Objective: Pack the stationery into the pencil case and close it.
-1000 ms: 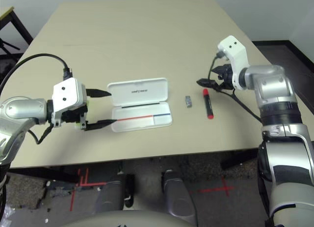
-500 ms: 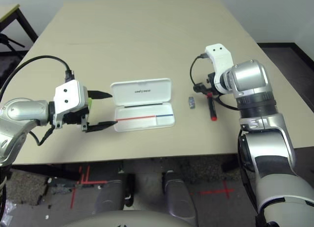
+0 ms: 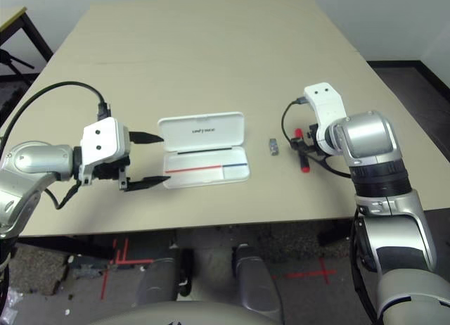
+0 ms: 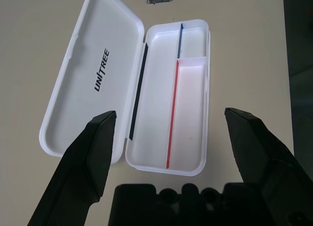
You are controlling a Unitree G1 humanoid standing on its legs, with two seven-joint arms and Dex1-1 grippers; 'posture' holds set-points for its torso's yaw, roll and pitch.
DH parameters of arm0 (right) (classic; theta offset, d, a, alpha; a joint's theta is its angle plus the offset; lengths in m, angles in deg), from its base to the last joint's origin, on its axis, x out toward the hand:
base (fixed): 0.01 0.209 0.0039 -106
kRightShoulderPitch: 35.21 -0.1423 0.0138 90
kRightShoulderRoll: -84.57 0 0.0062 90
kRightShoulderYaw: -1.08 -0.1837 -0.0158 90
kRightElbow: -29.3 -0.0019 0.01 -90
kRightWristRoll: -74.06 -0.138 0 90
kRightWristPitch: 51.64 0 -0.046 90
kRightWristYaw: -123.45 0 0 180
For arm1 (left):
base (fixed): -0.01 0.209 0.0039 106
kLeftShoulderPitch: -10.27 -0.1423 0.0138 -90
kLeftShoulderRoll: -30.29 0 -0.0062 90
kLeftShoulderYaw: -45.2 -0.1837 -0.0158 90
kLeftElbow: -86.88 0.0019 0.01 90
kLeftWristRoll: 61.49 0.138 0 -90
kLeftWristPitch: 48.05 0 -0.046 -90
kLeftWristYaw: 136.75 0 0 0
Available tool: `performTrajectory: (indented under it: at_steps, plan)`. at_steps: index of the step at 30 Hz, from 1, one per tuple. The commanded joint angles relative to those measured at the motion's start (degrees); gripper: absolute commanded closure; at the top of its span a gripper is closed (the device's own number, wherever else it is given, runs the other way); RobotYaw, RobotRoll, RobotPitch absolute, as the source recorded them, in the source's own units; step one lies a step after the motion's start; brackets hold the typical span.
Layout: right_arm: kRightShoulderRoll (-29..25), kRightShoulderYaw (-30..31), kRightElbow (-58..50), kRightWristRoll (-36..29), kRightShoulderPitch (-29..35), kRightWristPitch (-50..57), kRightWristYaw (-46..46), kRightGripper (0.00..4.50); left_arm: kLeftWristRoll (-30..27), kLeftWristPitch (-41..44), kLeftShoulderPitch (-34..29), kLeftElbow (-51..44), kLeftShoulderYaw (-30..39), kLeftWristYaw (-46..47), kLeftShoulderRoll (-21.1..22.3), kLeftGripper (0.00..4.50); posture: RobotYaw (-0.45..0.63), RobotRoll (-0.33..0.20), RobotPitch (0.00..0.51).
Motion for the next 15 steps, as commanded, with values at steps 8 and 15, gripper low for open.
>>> performTrajectory:
  at_steps: [8, 15]
  plan:
    - [2.12, -1.0, 3.01, -1.17, 1.67, -3.74, 3.75, 0.0, 0.1, -1.12, 2.33, 1.39, -2.52, -0.58, -0.67, 0.03, 0.04, 0.0, 0.102]
    - [2.53, -0.01, 6.23, -1.41, 1.08, -6.21, 3.87, 0.0, -0.14, -0.72, 2.16, 0.77, -2.26, -0.36, -0.34, 0.03, 0.05, 0.0, 0.102]
